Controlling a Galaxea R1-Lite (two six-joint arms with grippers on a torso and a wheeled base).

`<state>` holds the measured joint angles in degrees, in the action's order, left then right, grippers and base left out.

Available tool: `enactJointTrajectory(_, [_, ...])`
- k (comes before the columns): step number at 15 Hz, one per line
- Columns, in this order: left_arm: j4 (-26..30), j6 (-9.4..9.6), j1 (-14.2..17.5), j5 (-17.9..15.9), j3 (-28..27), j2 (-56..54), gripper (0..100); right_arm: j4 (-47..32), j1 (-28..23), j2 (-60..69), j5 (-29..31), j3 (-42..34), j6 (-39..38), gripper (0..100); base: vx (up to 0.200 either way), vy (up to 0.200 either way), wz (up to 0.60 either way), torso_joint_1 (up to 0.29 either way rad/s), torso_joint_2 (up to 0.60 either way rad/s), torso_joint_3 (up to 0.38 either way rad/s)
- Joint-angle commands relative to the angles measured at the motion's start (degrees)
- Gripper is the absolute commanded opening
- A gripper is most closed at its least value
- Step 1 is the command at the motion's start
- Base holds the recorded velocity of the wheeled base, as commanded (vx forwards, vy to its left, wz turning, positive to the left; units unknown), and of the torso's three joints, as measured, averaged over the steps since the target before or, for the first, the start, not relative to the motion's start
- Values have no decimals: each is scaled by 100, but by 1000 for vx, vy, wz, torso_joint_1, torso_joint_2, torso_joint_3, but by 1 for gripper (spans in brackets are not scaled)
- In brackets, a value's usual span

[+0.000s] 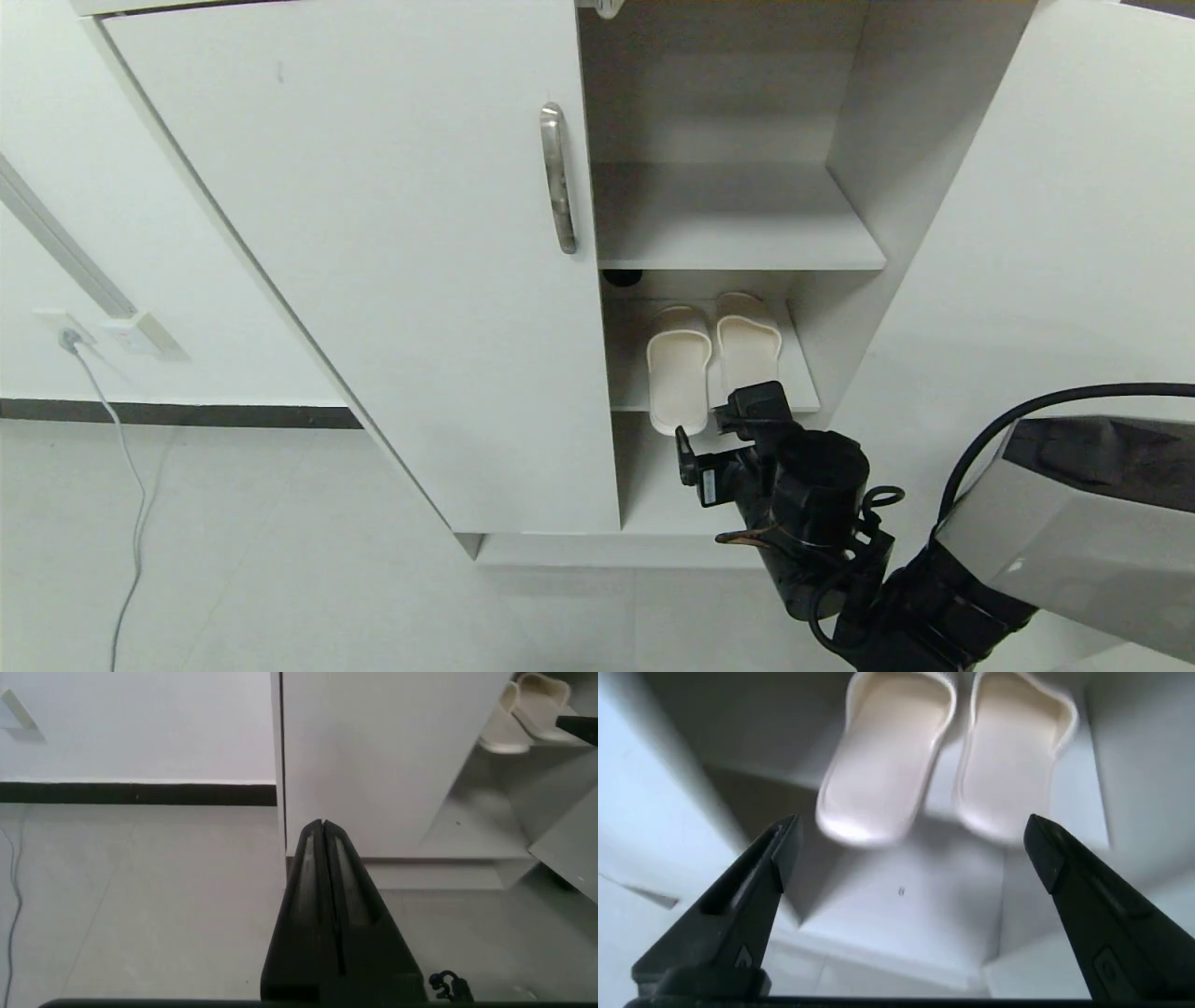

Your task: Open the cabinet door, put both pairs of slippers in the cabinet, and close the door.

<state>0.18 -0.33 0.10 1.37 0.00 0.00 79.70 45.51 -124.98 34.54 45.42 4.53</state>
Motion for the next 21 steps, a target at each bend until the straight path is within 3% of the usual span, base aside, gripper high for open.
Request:
enactJointTrajectory(1, [-9,-2,-1,13,0,9,0,1,-7,-9,1,2,4,100,-200,0,0,-2,7,2])
enactJointTrajectory(15, [-1,-2,-1,-5,0,9,0,1,-51,17,1,28,4,100,0,0,0,0,0,0])
enactJointTrajectory(21, [-1,-2,-1,-5,0,9,0,-7,-51,17,1,46,12,100,0,0,0,2,3,171])
